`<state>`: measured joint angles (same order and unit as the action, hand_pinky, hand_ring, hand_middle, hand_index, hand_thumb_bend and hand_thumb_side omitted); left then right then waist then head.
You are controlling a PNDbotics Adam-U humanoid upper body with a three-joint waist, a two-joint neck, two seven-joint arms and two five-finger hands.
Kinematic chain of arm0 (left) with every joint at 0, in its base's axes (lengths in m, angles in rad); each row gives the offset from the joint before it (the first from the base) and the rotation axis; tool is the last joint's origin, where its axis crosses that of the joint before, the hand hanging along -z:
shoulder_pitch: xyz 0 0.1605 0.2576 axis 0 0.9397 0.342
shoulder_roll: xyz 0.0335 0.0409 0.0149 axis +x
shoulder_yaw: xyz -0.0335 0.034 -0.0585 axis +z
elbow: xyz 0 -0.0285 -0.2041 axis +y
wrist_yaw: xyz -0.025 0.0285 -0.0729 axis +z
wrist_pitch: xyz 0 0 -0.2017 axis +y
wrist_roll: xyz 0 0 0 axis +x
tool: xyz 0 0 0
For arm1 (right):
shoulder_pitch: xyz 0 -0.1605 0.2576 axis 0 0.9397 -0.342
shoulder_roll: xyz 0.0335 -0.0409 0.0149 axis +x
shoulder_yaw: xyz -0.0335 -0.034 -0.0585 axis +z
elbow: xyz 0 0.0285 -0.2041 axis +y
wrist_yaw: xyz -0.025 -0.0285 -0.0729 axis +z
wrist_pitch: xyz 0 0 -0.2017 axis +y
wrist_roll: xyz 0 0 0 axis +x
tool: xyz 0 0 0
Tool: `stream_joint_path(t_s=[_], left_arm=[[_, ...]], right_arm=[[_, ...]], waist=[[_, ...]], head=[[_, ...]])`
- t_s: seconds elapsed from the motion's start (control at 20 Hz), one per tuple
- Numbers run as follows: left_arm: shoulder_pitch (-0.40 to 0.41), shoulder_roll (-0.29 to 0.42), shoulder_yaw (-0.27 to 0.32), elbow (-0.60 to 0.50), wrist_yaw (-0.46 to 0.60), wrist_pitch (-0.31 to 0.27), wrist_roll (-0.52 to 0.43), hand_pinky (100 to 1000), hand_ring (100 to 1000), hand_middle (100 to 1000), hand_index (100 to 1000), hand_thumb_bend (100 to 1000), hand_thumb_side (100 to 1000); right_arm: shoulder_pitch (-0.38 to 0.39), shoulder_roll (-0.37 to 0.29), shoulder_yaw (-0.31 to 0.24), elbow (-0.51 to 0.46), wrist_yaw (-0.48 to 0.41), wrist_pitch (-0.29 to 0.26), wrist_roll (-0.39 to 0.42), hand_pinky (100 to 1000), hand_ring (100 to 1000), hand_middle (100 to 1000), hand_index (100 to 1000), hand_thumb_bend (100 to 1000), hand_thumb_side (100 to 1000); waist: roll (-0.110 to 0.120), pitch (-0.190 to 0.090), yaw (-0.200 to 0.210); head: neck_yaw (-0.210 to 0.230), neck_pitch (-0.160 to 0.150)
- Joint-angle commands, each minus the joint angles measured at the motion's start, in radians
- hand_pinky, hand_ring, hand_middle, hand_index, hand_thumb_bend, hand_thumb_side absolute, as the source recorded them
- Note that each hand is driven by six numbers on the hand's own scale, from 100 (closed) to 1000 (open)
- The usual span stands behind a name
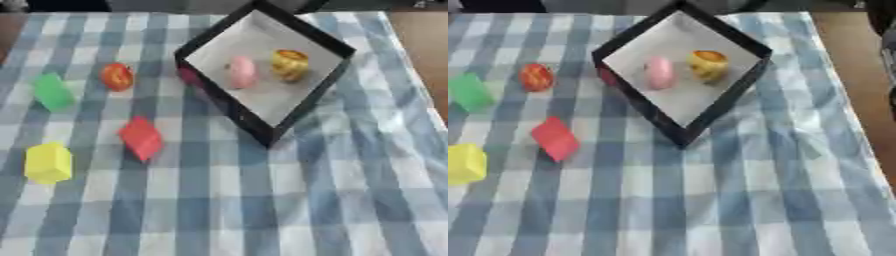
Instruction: Pick up objects on the table and place them in the box.
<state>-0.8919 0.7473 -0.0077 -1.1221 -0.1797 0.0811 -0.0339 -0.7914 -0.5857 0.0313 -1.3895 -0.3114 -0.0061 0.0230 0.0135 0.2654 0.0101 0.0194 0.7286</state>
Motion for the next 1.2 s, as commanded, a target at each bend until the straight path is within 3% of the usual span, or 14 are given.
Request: stream_joint_path(t_s=[0.05, 0.2, 0.45, 0.6, 0.9, 1.2], left_arm=[[-0.019, 0.041, 0.004, -0.010, -0.013, -0.002, -0.020, 782, 836, 804, 908, 746, 643], [-0.009, 0.046, 0.001, -0.015, -0.014, -0.004, -0.031, 783, 838, 811, 913, 746, 645], [0.024, 0.082, -0.017, -0.039, -0.027, -0.010, -0.084, 790, 842, 820, 918, 745, 635], [0.034, 0.114, -0.038, -0.046, -0.056, -0.014, -0.129, 796, 842, 810, 917, 742, 624], [0.051, 0.185, -0.141, -0.063, -0.143, -0.056, -0.223, 825, 858, 839, 932, 670, 611], [0.081, 0.235, -0.248, -0.099, -0.241, -0.060, -0.324, 848, 869, 860, 936, 620, 635]], right_arm=[[-0.012, -0.023, -0.012, -0.002, 0.021, 0.026, -0.031, 918, 756, 753, 740, 100, 731], [0.008, -0.025, -0.021, -0.036, 0.023, 0.041, -0.059, 921, 768, 771, 751, 100, 732], [0.110, -0.066, -0.027, -0.154, -0.009, -0.010, -0.072, 931, 805, 824, 790, 100, 768], [0.188, -0.087, -0.031, -0.232, -0.014, -0.027, -0.073, 930, 803, 821, 791, 100, 734], [0.287, -0.107, -0.045, -0.362, -0.008, -0.004, -0.082, 925, 790, 807, 781, 100, 756], [0.316, -0.110, -0.048, -0.395, 0.008, 0.016, -0.091, 922, 781, 796, 774, 100, 763]], waist=[[0.002, -0.038, -0.001], [0.002, -0.035, -0.002], [-0.001, -0.027, -0.011], [-0.002, -0.023, -0.014], [0.001, -0.017, -0.008], [0.005, -0.013, -0.005]], head=[[0.003, 0.002], [0.007, 0.002], [0.014, -0.001], [0.018, 0.000], [0.009, -0.006], [0.009, -0.011]])
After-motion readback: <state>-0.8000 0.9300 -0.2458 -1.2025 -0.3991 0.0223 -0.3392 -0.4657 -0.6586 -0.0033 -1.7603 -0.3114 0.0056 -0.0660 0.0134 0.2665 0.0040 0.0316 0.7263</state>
